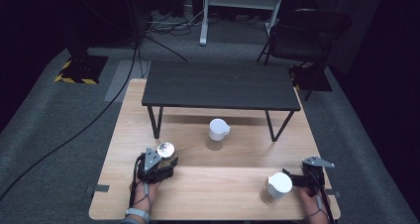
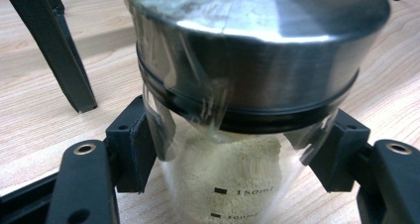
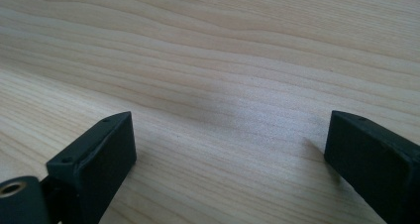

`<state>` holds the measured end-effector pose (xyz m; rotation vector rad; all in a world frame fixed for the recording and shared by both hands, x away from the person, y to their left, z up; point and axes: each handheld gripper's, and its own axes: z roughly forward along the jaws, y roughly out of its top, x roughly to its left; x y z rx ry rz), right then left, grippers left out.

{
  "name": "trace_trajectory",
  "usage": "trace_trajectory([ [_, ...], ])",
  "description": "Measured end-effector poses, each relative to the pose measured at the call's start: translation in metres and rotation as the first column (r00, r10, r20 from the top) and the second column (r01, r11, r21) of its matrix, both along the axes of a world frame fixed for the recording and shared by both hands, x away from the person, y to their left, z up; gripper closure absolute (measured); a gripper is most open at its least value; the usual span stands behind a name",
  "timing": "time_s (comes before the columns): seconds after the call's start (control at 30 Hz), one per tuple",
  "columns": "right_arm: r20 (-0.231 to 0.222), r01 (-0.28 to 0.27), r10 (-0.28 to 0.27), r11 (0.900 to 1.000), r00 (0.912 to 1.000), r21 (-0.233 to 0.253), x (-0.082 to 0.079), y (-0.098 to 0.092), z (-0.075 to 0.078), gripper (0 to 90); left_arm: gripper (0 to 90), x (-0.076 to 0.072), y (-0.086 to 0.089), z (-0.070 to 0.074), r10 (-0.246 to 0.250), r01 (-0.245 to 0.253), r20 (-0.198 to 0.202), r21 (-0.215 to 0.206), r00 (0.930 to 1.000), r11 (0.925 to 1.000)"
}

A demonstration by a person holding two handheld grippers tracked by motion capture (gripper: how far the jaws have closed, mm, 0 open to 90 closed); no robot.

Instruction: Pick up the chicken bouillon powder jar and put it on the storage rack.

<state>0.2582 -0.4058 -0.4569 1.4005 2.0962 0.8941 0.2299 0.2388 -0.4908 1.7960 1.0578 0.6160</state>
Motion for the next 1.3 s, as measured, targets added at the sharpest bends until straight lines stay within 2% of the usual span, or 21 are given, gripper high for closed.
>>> trace_trajectory([
  [0.23, 0.000, 0.001, -0.001, 1.000, 1.0000, 0.000, 0.000, 0.000, 0.000, 5.5, 30.9, 0.001, 0.000, 0.001, -0.005, 0.005, 0.002, 0.008, 1.0000, 1.0000],
  [0.47, 0.000, -0.001, 0.001, 1.000, 1.0000, 0.000, 0.000, 0.000, 0.000, 5.5, 31.3, 0.007, 0.001, 0.015, -0.025, 0.026, -0.041, 0.023, 0.9988, 0.9994],
  [0.57, 0.000, -0.002, 0.002, 1.000, 1.0000, 0.000, 0.000, 0.000, 0.000, 5.5, 31.3, 0.007, 0.001, 0.020, -0.031, 0.032, -0.037, 0.023, 0.9988, 0.9992],
  [0.6, 0.000, -0.001, 0.001, 1.000, 1.0000, 0.000, 0.000, 0.000, 0.000, 5.5, 31.3, 0.006, 0.001, 0.024, -0.031, 0.032, -0.029, 0.025, 0.9991, 0.9992],
  [0.63, 0.000, -0.001, 0.001, 1.000, 1.0000, 0.000, 0.000, 0.000, 0.000, 5.5, 31.3, 0.007, 0.001, 0.033, -0.033, 0.034, -0.027, 0.024, 0.9991, 0.9991],
  [0.67, 0.000, -0.001, 0.001, 1.000, 1.0000, 0.000, 0.000, 0.000, 0.000, 5.5, 31.3, 0.007, 0.001, 0.033, -0.033, 0.034, -0.027, 0.024, 0.9991, 0.9991],
  [0.73, 0.000, -0.002, 0.002, 1.000, 1.0000, 0.000, 0.000, 0.000, 0.000, 5.5, 31.3, 0.009, -0.001, 0.049, -0.041, 0.041, -0.022, 0.026, 0.9989, 0.9988],
  [0.77, 0.000, -0.004, 0.004, 1.000, 1.0000, 0.000, 0.000, 0.000, 0.000, 5.5, 31.3, 0.009, -0.001, 0.049, -0.041, 0.041, -0.022, 0.026, 0.9989, 0.9988],
  [0.8, 0.000, -0.006, 0.006, 1.000, 1.0000, 0.001, 0.000, 0.000, 0.000, 5.5, 31.3, 0.012, -0.004, 0.061, -0.057, 0.058, -0.016, 0.039, 0.9982, 0.9976],
  [0.83, 0.000, -0.006, 0.006, 1.000, 1.0000, 0.001, 0.000, 0.000, 0.000, 5.5, 31.3, 0.012, -0.004, 0.061, -0.057, 0.058, -0.016, 0.039, 0.9982, 0.9976],
  [0.87, 0.000, -0.006, 0.006, 1.000, 1.0000, 0.000, 0.000, 0.000, 0.000, 5.5, 31.3, 0.015, -0.005, 0.072, -0.076, 0.077, -0.020, 0.050, 0.9969, 0.9958],
  [1.0, 0.000, -0.006, 0.006, 1.000, 1.0000, 0.000, 0.000, 0.000, 0.000, 5.5, 31.3, 0.021, -0.008, 0.095, -0.111, 0.112, -0.013, 0.057, 0.9937, 0.9921],
  [1.03, 0.000, -0.006, 0.006, 1.000, 1.0000, 0.000, 0.000, 0.000, 0.000, 5.5, 31.2, 0.021, -0.008, 0.095, -0.111, 0.112, -0.013, 0.057, 0.9937, 0.9921],
  [1.13, 0.000, -0.008, 0.008, 1.000, 1.0000, 0.001, 0.000, 0.000, 0.000, 5.3, 31.2, 0.028, -0.008, 0.115, -0.133, 0.133, -0.012, 0.045, 0.9911, 0.9901],
  [1.17, 0.000, -0.008, 0.008, 1.000, 1.0000, 0.001, 0.000, 0.000, 0.000, 5.3, 31.2, 0.028, -0.008, 0.115, -0.133, 0.133, -0.012, 0.045, 0.9911, 0.9901],
  [1.23, -0.001, -0.008, 0.008, 1.000, 1.0000, 0.001, 0.000, -0.001, 0.000, 5.3, 31.2, 0.034, -0.009, 0.127, -0.148, 0.148, 0.001, 0.048, 0.9890, 0.9878],
  [1.3, -0.001, -0.008, 0.008, 1.000, 1.0000, 0.001, 0.000, 0.000, 0.000, 5.2, 31.2, 0.035, -0.009, 0.131, -0.149, 0.149, 0.001, 0.050, 0.9888, 0.9876],
])
